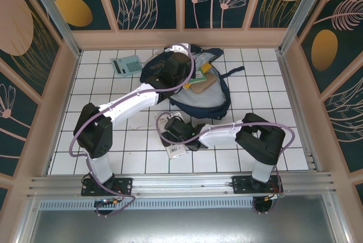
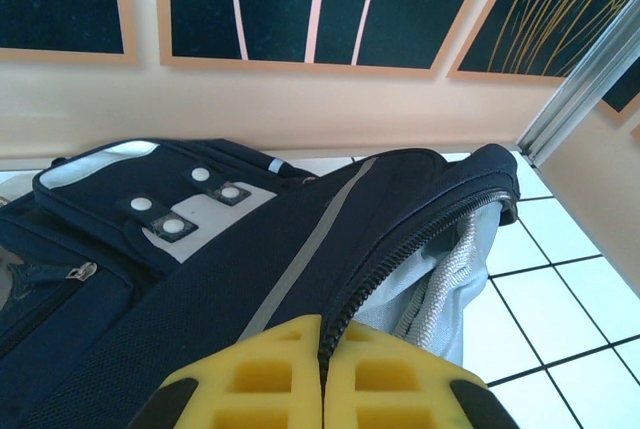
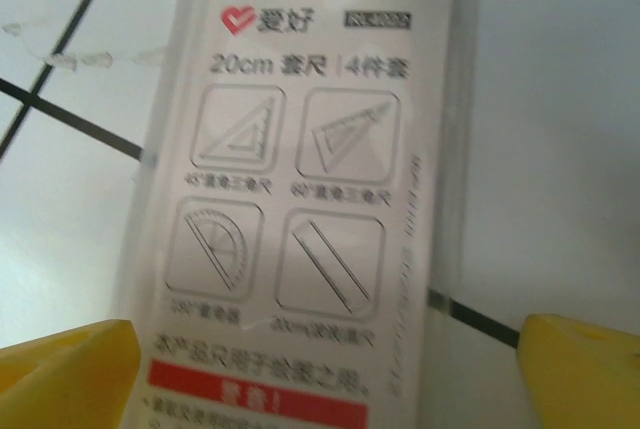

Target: Pack books, pencil case, and school supplies into a backpack

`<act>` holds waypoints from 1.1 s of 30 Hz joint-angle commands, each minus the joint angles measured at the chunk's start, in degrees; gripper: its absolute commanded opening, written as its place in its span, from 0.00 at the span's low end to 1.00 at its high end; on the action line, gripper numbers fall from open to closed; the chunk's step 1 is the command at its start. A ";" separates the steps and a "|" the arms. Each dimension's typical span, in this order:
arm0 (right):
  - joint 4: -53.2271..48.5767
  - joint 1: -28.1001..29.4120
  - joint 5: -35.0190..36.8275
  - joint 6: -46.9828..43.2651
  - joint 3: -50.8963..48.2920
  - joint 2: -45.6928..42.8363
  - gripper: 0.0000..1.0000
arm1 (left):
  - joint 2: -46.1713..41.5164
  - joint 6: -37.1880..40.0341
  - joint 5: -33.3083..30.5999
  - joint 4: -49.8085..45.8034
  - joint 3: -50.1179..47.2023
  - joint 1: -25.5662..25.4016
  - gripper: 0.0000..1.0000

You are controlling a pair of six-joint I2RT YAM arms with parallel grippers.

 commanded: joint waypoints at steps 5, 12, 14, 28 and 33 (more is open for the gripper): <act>-5.53 1.42 -1.91 0.12 -1.80 -1.08 0.98 | -1.41 -0.65 -2.77 3.01 -1.19 1.41 0.00; -5.37 2.56 -3.55 0.11 -1.04 0.49 0.86 | -1.63 -0.74 -3.01 3.02 -1.52 1.44 0.00; -5.18 2.65 -3.77 0.23 -1.02 0.50 0.79 | -1.70 -0.65 -3.04 3.10 -1.61 1.44 0.00; -3.84 2.67 -3.62 1.58 -2.23 -4.61 0.45 | -1.59 -0.84 -3.10 3.17 -1.82 1.37 0.00; 0.40 0.70 -8.65 2.63 -5.17 -7.57 0.18 | -1.58 -0.95 -2.95 3.18 -1.92 1.41 0.00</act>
